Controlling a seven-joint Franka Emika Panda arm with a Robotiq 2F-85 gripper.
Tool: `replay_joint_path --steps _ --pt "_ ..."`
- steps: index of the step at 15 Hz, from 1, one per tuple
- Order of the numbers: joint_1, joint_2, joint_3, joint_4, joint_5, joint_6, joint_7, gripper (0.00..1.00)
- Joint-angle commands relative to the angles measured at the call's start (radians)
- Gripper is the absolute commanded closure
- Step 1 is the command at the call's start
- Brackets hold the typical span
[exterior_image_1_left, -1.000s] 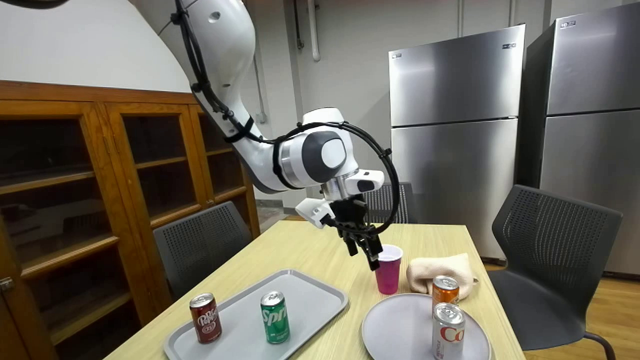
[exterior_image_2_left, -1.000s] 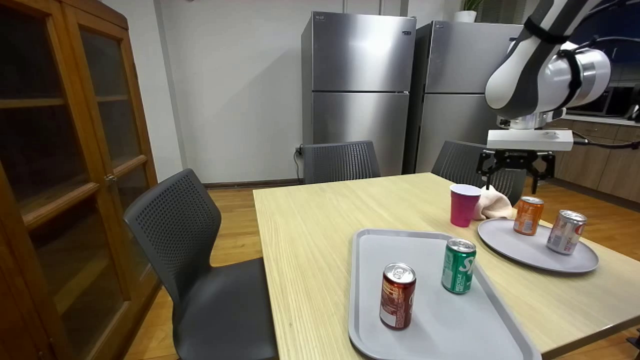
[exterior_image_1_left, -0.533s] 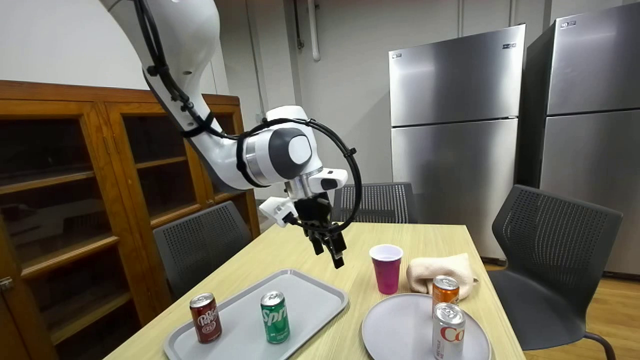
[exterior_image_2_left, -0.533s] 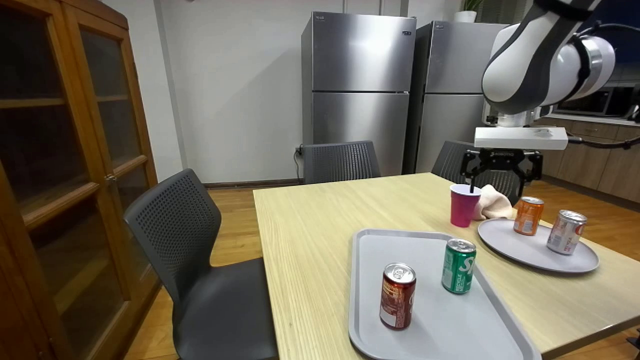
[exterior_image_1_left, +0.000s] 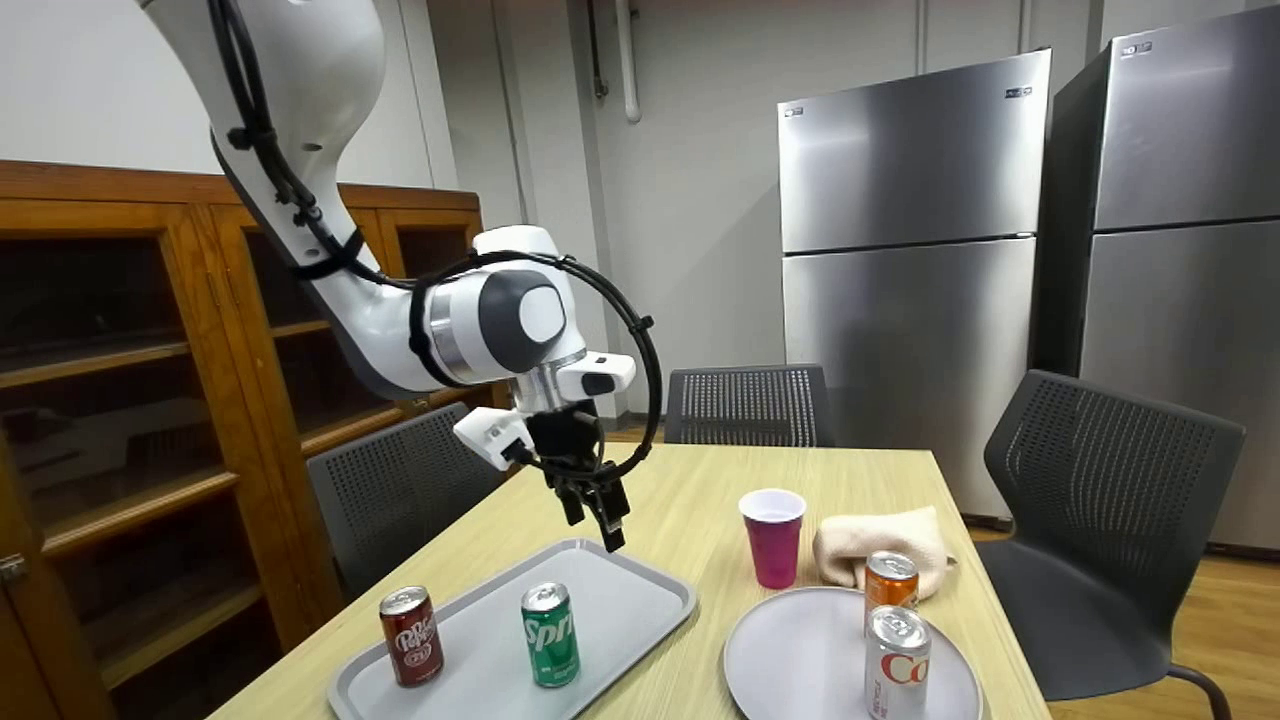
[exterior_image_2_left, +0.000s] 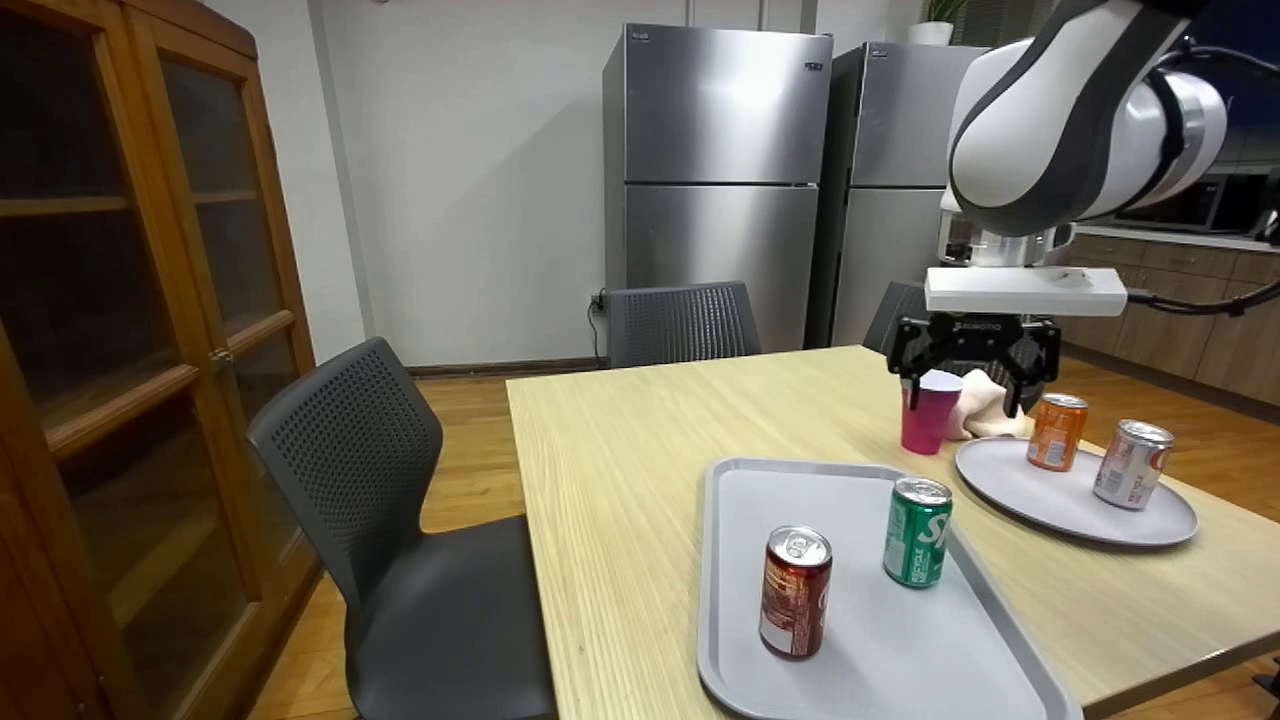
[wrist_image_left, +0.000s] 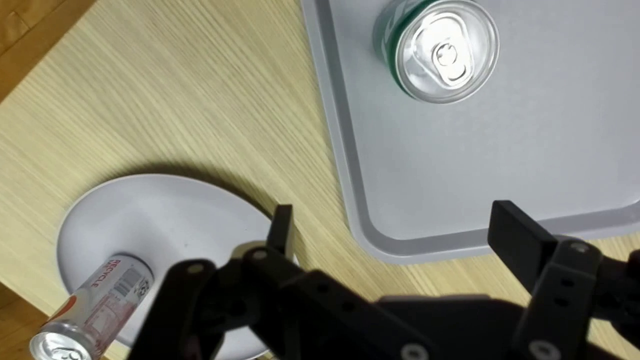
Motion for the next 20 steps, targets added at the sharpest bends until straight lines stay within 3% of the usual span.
replay_joint_path --steps 1,10,20 --pt "-0.011 -0.043 0.046 -0.044 -0.054 -0.003 0.042 0.00" --pt "0.003 -0.023 0.088 -0.062 -0.185 -0.020 0.130 0.00" --pt "0.016 0.040 0.124 -0.054 -0.168 -0.019 0.132 0.00"
